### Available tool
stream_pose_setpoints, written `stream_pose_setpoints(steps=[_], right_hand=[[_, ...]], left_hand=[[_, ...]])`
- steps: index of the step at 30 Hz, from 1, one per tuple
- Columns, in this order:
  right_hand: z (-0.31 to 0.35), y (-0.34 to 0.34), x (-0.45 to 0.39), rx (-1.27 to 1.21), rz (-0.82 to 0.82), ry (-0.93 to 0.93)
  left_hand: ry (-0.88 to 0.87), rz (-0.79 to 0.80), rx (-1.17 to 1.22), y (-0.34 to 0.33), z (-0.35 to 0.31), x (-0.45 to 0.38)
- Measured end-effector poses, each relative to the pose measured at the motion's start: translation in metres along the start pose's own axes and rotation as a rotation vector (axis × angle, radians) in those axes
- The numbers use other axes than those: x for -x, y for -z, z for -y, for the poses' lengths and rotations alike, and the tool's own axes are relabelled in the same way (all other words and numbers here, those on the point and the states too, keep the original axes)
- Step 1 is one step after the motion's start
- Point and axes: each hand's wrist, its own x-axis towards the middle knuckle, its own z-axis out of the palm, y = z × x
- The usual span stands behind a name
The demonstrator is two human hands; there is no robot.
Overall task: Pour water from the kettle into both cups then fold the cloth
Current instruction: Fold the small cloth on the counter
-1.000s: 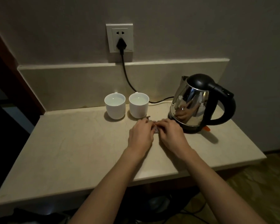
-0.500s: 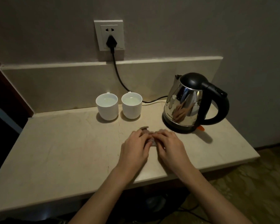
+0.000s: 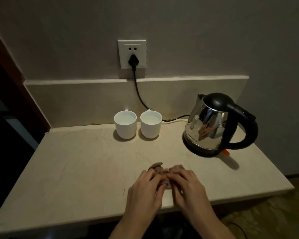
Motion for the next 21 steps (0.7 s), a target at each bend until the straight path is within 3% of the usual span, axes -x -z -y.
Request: stream_pose_setpoints(steps=[9,17,21], right_hand=[[-0.001,-0.023,-0.110,0.023,-0.002,-0.002],[0.043,-0.024,-0.017,-0.009,0.031,0.122],[0.050,-0.039,-0.049,-0.058,0.036,0.157]], left_hand=[[0.134,-0.067,-0.044,0.001,0.024,-0.090],[0.080,-0.030,-0.080,0.030,0.027,0.009],[0.088,-0.077,-0.123,0.037,0.054,-0.005]])
